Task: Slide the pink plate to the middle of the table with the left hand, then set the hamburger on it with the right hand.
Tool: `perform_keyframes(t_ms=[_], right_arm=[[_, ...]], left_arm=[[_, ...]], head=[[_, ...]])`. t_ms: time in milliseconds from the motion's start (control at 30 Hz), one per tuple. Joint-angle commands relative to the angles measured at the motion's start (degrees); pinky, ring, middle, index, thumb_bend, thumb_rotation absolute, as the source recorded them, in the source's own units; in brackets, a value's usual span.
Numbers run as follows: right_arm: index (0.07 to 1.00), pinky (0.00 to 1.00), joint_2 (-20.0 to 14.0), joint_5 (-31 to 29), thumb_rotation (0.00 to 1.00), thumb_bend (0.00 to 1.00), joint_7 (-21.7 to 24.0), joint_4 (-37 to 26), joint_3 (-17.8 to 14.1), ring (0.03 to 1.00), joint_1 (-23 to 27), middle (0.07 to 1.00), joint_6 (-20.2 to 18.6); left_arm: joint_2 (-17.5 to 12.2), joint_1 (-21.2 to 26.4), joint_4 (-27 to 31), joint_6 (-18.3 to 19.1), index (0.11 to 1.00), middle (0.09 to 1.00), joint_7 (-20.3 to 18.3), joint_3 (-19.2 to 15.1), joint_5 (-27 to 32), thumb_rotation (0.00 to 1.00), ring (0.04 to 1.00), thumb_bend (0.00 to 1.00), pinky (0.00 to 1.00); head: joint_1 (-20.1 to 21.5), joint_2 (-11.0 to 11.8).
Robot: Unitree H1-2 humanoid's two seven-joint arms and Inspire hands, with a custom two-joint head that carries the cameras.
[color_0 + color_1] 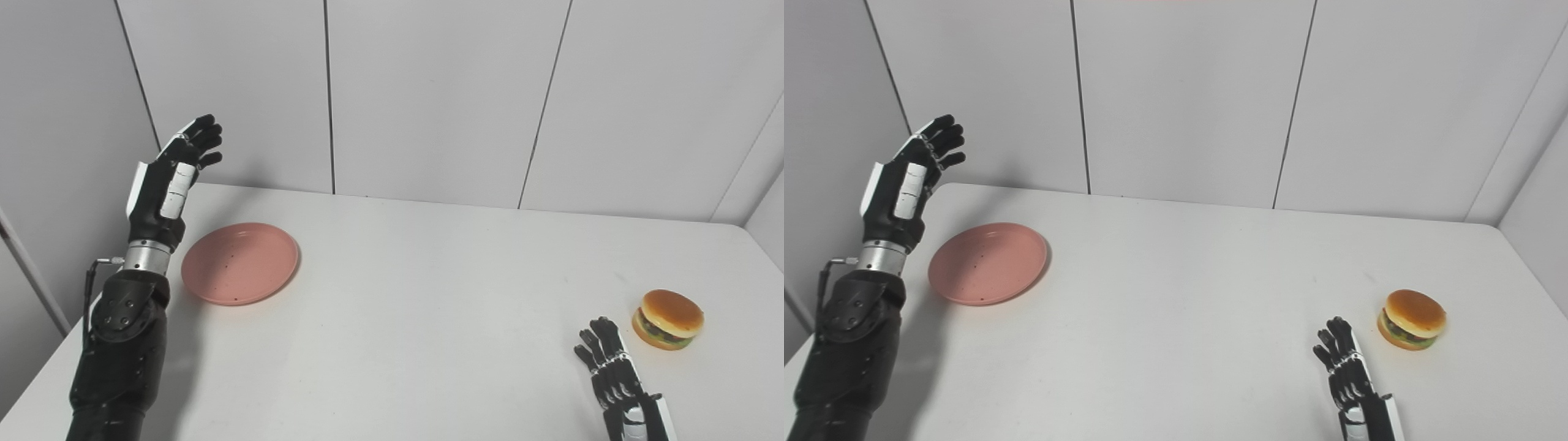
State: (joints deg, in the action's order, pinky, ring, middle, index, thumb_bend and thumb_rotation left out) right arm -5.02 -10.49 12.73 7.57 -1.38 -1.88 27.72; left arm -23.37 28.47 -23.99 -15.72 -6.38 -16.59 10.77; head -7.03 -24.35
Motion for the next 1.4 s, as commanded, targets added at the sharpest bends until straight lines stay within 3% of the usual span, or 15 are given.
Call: perform_keyframes(t_ms=[0,233,433,600,1033,1133,1233,1367], right_arm=[[0.959,0.94,-2.24,0.28,0.97,0.93,-1.03,7.47,-1.70,0.954,1.29,0.967,-1.99],[0.959,0.94,-2.57,0.01,0.97,0.93,-0.71,7.43,-1.67,0.954,1.24,0.966,-2.01],[0.961,0.94,-2.89,0.55,0.98,0.92,-0.83,6.94,-1.62,0.951,0.95,0.965,-2.17],[0.960,0.93,-3.07,0.51,0.98,0.91,-0.85,6.79,-1.70,0.948,0.76,0.962,-2.18],[0.960,0.93,-3.27,0.39,0.98,0.91,-0.84,5.94,-1.74,0.946,0.34,0.957,-2.48],[0.960,0.93,-3.27,0.76,0.99,0.91,-1.00,5.83,-1.73,0.946,0.31,0.958,-2.41],[0.957,0.92,-3.25,1.11,0.99,0.91,-1.20,5.27,-1.75,0.949,0.07,0.958,-2.87],[0.961,0.93,-3.21,0.82,0.99,0.90,-1.08,4.56,-1.74,0.953,-0.26,0.961,-3.31]], left_arm=[[-2.03,4.23,-1.82,-3.05,0.821,0.872,-0.58,-0.56,1.35,0.85,0.895,1.00,0.83],[-3.40,7.58,-13.50,-6.40,0.845,0.872,-1.49,-1.86,2.83,0.87,0.893,0.96,0.84],[-4.42,9.75,-22.99,-9.31,0.865,0.885,-2.74,-2.61,4.23,0.85,0.902,0.98,0.85],[-4.64,11.88,-32.09,-11.16,0.871,0.890,-6.32,-4.14,6.95,0.84,0.913,0.95,0.90],[-4.75,12.85,-41.49,-11.20,0.869,0.883,-4.99,-5.17,6.59,0.82,0.905,0.96,0.90],[-4.54,13.01,-42.65,-11.19,0.859,0.874,-5.06,-4.91,6.68,0.82,0.879,0.94,0.84],[-4.44,13.19,-43.79,-11.12,0.858,0.876,-5.51,-4.59,6.65,0.80,0.890,0.94,0.88],[-4.40,13.09,-44.53,-11.12,0.846,0.876,-4.64,-2.69,4.67,0.84,0.907,0.92,0.87]], head=[[-0.18,-0.07],[-0.39,-0.26],[-0.35,-0.46],[-0.15,-0.73],[0.12,-1.33],[0.30,-1.40],[0.40,-1.51],[0.70,-1.83]])
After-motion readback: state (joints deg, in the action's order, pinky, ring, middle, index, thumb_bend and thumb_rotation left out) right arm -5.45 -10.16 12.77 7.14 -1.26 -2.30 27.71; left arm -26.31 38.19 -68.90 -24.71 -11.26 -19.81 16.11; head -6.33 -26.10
